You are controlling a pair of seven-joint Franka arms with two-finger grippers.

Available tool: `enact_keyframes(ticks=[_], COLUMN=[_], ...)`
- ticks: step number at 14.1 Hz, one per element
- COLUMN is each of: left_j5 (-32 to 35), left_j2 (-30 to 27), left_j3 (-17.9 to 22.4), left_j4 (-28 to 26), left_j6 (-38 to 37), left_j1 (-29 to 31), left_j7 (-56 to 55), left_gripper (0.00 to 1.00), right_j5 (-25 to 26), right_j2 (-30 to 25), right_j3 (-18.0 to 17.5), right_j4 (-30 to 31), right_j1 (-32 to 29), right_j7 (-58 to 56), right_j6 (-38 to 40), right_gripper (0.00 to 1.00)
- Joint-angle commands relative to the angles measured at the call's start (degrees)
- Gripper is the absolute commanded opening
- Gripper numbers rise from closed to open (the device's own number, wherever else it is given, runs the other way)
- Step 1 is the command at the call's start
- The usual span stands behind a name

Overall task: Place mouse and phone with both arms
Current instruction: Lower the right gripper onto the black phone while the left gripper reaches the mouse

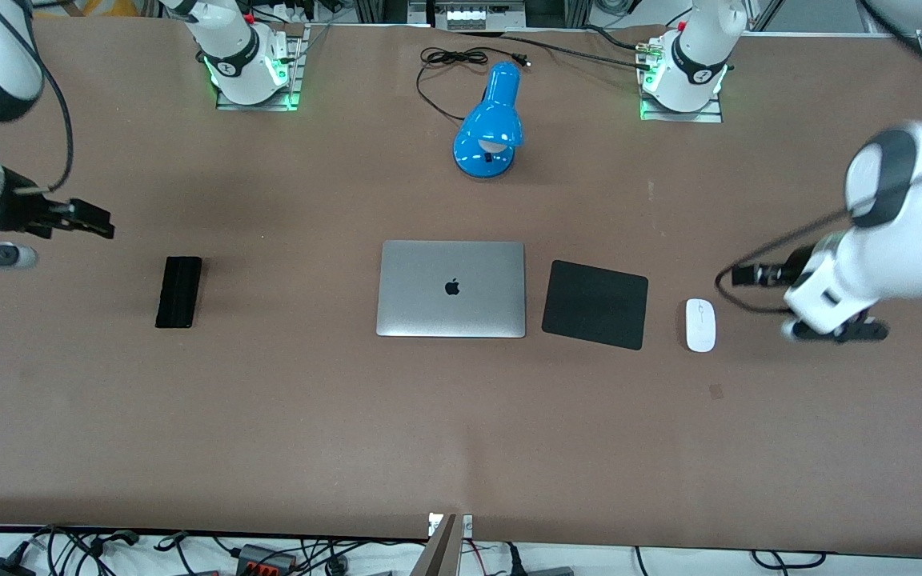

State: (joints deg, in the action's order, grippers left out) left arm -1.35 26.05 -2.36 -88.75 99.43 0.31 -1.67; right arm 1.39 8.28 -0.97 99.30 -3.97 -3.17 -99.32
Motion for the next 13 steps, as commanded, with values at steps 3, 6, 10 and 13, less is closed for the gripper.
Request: enact_keyframes(ticks=[3, 6, 10, 13], left_j5=[-0.14, -0.23, -0.14, -0.14], left_j2=[9.44, 11.73, 13.50, 13.67], left_j3=[-0.72, -0.72, -0.72, -0.72], left_j4=[1.12, 0.77, -1.59, -2.83], left_j6=[9.72, 13.68, 15.09, 15.27], left_j1=[0.75, 0.66, 0.22, -0.66], left_j7=[3.95, 5.61, 5.88, 5.97], left_gripper=[1.00, 1.00, 1.00, 1.00], right_j5=[0.37, 0.63, 0.81, 0.81], right_j2=[9.80, 14.20, 16.06, 16.06], right_j3=[0.26, 0.44, 0.62, 0.62], right_j4=[-0.16, 1.15, 10.27, 17.49], right_j1=[-1.21, -2.18, -2.62, -3.14], right_j7=[0.27, 0.27, 0.36, 0.36], right_j6=[-7.61, -13.59, -28.07, -38.20], right_gripper=[1.00, 1.00, 1.00, 1.00])
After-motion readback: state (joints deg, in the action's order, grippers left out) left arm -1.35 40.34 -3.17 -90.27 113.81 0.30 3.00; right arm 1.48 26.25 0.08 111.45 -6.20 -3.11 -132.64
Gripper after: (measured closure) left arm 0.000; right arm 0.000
